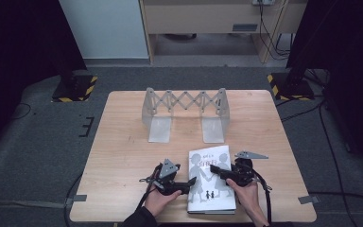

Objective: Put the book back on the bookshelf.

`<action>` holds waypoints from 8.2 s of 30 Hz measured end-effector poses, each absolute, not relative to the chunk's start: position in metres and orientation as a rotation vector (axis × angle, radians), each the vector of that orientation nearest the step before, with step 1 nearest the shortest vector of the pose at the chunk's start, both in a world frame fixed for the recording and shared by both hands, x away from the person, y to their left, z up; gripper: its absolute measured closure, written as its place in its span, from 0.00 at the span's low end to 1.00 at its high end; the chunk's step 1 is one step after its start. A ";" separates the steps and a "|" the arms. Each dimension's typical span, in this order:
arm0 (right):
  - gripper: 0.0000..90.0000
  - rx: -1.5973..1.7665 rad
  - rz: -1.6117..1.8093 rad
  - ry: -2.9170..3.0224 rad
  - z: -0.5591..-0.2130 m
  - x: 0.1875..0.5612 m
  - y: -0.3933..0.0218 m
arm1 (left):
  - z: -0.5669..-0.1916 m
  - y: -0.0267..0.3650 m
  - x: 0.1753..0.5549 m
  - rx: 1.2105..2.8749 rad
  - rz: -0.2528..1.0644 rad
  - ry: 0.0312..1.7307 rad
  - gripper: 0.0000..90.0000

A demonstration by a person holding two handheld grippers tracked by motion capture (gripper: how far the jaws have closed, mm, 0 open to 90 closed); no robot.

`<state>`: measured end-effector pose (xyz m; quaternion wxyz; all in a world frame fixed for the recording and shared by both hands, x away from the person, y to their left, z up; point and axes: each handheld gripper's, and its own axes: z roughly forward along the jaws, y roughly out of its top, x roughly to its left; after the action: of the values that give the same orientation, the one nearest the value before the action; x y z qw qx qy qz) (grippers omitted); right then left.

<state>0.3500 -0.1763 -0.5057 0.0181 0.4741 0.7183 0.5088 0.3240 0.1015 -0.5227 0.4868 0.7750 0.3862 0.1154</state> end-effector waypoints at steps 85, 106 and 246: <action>0.39 1.329 1.364 2.281 -0.506 0.347 -0.197 | -0.543 0.086 0.338 1.799 -0.113 1.015 0.05; 0.26 1.420 1.431 2.289 -0.520 0.344 -0.202 | -0.543 0.085 0.338 1.783 -0.109 1.033 0.04; 0.55 1.227 1.735 2.112 -0.494 0.335 -0.196 | -0.515 0.084 0.331 1.602 -0.011 0.905 0.31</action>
<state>0.3353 -0.1956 -0.4941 0.0727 0.4086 0.7029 0.5777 0.3308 0.0845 -0.5154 0.6059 0.6926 0.3914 -0.0049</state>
